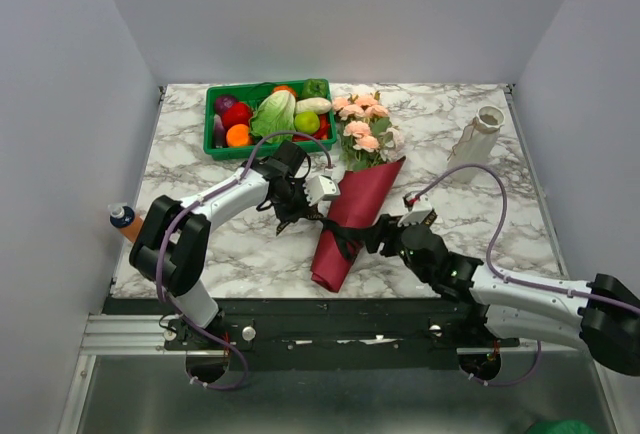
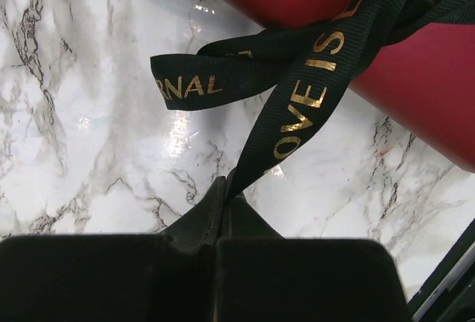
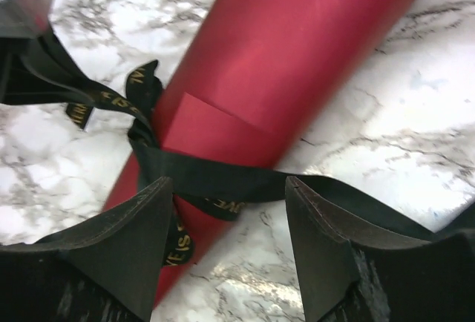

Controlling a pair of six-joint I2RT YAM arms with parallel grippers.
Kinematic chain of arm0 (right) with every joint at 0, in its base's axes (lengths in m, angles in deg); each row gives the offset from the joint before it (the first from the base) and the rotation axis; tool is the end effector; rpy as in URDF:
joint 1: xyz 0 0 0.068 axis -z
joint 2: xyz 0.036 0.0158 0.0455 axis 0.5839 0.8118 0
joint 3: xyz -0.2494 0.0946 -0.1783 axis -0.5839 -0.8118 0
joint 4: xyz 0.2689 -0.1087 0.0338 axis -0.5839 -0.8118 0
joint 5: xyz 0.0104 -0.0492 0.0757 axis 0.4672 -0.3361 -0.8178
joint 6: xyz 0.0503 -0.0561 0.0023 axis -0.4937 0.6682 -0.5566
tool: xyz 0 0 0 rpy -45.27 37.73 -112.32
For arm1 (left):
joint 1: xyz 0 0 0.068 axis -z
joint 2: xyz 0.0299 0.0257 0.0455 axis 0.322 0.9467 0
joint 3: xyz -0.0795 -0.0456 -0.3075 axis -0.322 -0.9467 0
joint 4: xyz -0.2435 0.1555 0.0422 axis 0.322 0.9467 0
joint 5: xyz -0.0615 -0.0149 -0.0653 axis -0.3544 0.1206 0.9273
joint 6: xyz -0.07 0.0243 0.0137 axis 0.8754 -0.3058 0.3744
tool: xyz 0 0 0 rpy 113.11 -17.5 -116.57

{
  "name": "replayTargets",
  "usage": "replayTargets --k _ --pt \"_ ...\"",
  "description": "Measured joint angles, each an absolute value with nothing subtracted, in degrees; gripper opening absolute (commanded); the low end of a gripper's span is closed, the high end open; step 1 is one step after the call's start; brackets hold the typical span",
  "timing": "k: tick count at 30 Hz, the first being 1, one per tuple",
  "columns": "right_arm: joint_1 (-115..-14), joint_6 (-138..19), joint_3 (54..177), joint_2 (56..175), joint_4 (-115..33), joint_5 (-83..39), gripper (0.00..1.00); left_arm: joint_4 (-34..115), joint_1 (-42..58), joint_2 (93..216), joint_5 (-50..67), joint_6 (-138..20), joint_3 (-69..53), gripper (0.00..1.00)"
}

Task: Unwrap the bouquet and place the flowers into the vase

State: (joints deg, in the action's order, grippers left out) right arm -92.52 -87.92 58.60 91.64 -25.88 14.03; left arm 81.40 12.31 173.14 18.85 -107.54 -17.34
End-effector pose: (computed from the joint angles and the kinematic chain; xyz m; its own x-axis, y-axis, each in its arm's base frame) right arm 0.1475 0.1694 0.1986 -0.4645 0.2136 -0.8594 -0.2749 0.8878 0.3692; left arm 0.2962 -0.2020 0.2074 -0.2973 0.8405 -0.4529 0.9477 0.3176 -0.0328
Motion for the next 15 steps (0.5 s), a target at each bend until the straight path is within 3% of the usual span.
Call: replayTargets --k 9,15 --pt "-90.80 -89.17 60.91 102.13 -23.87 2.27 0.65 80.92 12.28 173.01 18.78 -107.72 -17.51 0.00" --pt "-90.80 -89.89 62.51 103.88 -22.73 0.58 0.63 80.17 12.28 172.29 18.63 -107.74 -18.41 0.00"
